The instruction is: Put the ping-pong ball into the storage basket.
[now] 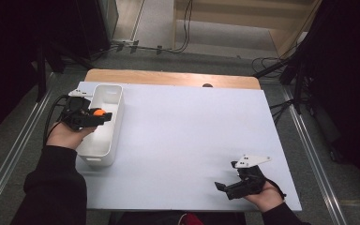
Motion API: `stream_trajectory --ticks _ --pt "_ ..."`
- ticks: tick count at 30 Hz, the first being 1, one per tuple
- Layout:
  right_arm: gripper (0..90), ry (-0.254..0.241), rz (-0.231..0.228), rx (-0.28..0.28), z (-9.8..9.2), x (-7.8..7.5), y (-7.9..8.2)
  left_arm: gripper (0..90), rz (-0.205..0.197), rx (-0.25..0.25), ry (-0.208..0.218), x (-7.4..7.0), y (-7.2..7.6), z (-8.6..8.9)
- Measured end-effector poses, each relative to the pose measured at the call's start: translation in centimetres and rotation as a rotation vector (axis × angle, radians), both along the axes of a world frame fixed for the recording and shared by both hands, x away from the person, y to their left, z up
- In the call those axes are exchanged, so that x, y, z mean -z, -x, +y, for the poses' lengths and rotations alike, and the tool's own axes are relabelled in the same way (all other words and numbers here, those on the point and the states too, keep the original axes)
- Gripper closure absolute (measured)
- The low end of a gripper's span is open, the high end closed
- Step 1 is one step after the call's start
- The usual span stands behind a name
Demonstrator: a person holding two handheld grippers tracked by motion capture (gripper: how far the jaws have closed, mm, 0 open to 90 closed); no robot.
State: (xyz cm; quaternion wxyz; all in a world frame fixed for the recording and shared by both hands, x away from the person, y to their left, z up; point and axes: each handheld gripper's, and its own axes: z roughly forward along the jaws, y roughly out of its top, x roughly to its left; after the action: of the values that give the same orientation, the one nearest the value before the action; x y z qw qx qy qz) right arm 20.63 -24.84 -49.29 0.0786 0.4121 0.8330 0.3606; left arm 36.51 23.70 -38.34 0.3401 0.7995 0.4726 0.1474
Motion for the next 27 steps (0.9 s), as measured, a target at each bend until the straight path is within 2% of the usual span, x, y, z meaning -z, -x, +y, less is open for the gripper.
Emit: stream_trajectory --ticks 11,21,27 --pt "0.0 0.002 -0.001 -0.004 0.0 0.0 0.0 50.4 0.014 -0.014 -0.001 1.0 -0.4 0.1" --pt "0.0 0.004 -0.002 -0.003 0.0 0.0 0.0 50.3 0.047 -0.038 -0.003 2.2 -1.0 0.4" --pt "0.0 0.004 -0.001 -0.005 0.0 0.0 0.0 50.3 0.053 -0.033 -0.009 2.5 -1.1 0.4"
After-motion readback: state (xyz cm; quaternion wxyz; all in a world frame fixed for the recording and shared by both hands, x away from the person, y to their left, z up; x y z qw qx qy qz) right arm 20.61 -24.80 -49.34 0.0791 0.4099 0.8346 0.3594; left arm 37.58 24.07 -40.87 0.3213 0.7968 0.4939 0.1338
